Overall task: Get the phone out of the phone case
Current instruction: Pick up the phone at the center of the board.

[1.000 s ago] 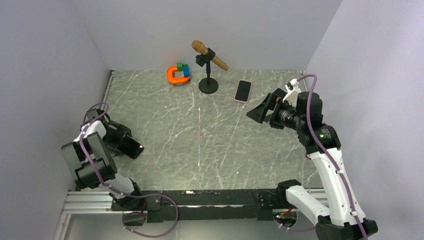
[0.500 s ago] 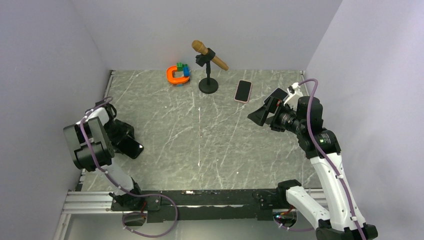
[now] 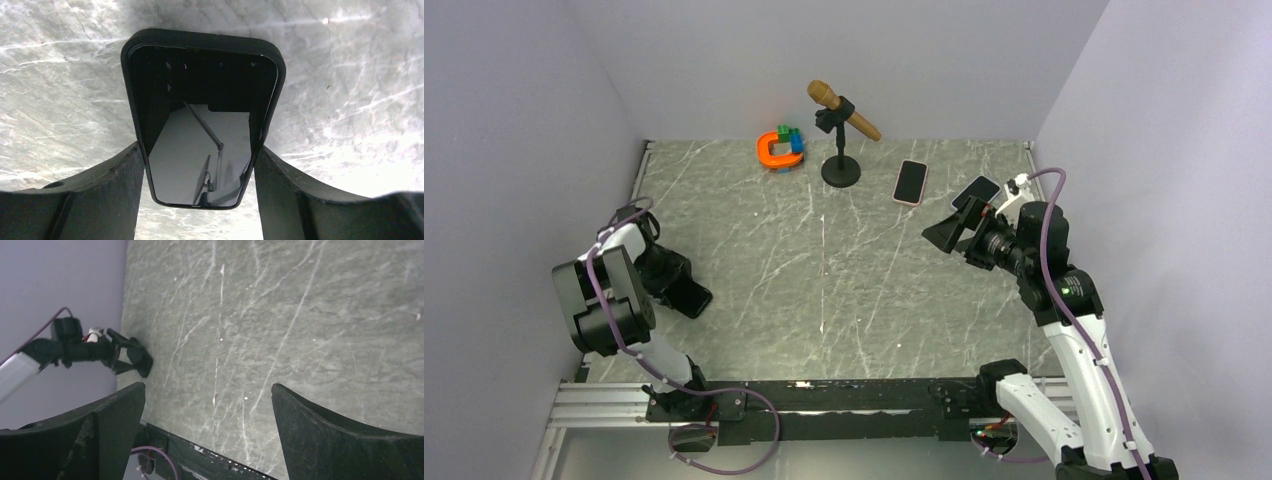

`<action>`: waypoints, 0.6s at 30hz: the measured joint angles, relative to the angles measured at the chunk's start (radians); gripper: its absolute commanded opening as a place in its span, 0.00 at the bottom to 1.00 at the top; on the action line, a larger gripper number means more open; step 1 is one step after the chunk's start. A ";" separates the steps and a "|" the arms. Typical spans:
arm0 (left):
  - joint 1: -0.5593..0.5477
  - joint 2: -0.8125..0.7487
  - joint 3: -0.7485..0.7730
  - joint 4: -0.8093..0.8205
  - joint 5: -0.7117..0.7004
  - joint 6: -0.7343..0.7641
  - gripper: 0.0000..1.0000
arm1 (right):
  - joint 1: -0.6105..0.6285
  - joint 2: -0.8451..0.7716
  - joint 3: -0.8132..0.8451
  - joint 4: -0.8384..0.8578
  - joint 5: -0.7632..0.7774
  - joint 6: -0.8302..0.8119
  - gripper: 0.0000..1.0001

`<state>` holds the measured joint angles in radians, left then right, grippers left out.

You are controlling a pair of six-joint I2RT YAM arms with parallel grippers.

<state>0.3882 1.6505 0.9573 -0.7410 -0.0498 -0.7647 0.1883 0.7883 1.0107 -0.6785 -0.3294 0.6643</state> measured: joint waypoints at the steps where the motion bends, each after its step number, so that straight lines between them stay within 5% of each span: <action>1: -0.002 -0.024 -0.021 0.018 0.000 0.010 0.00 | 0.000 -0.006 -0.013 -0.001 0.019 0.011 1.00; 9: -0.085 -0.151 -0.119 0.085 0.036 0.072 0.00 | -0.004 0.027 -0.095 -0.016 0.073 0.022 1.00; 18: -0.552 -0.285 0.008 0.120 0.196 0.023 0.00 | 0.099 0.087 -0.339 0.152 0.040 0.090 1.00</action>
<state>-0.1638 1.3655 0.9657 -0.6209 0.1467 -0.7422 0.2871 0.8749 0.6716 -0.5266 -0.2897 0.7547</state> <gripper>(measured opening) 0.734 0.994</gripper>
